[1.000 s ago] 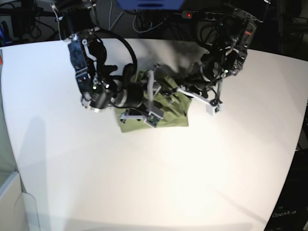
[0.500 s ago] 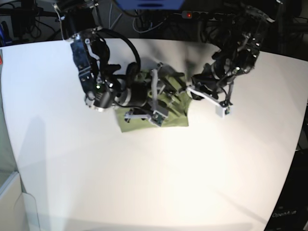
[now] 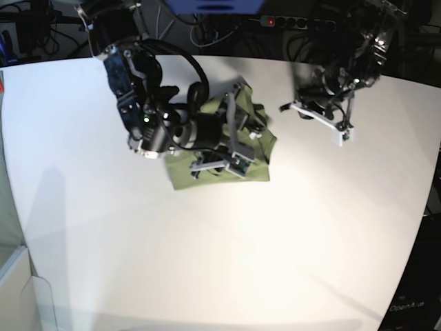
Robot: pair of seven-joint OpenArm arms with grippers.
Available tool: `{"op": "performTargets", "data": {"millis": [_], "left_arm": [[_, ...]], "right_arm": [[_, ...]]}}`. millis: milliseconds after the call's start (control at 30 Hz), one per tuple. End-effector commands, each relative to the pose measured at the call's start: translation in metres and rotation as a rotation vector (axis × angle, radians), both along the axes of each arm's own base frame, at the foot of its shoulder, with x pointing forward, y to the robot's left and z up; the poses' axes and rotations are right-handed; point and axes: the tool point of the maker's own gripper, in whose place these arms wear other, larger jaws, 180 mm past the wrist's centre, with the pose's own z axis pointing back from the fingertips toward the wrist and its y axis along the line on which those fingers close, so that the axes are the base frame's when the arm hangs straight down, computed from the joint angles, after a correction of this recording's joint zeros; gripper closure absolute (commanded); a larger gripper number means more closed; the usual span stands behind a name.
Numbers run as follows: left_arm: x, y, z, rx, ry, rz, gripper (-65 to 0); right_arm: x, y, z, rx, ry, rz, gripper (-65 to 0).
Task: Fold the T-shirt properly
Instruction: 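Press the folded bundle down with the right gripper and hold it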
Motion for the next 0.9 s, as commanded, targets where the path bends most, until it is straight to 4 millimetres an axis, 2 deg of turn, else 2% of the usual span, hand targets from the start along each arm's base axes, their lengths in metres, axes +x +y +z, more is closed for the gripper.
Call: {"op": "performTargets", "data": {"millis": [0, 33, 167, 200, 333, 533, 600, 767, 867], "left_arm": [[0.006, 0.010, 0.007, 0.020, -0.033, 0.007, -2.3], [0.003, 0.017, 0.004, 0.035, -0.023, 0.014, -2.3], [-0.009, 0.027, -0.004, 0.060, 0.014, 0.013, -2.3], [-0.012, 0.029, -0.006, 0.065, 0.023, 0.012, -2.3], [-0.022, 0.032, -0.013, 0.071, 0.053, 0.015, -2.3], [-0.027, 0.032, -0.021, 0.072, 0.076, 0.020, -2.3], [-0.028, 0.032, -0.021, 0.072, 0.077, 0.020, -2.3], [-0.029, 0.032, -0.022, 0.070, 0.081, 0.022, -2.2], [-0.030, 0.031, -0.022, 0.068, 0.083, 0.021, -2.2]], "right_arm": [[0.006, 0.007, 0.016, 0.051, -0.040, 0.004, -28.9], [0.006, 0.008, 0.017, 0.060, -0.042, 0.003, -28.9], [0.010, 0.007, 0.021, 0.077, -0.056, -0.004, -28.1], [0.011, 0.002, 0.018, 0.061, -0.060, -0.005, -28.1], [0.020, -0.017, 0.013, 0.004, -0.082, -0.008, -28.1], [0.020, -0.026, 0.005, -0.028, -0.078, -0.006, -29.0], [0.028, -0.031, 0.007, -0.049, -0.093, -0.004, -29.0], [0.045, -0.043, -0.014, -0.112, -0.033, -0.026, -28.9], [0.047, -0.048, -0.030, -0.143, 0.017, -0.033, -28.9]]}}
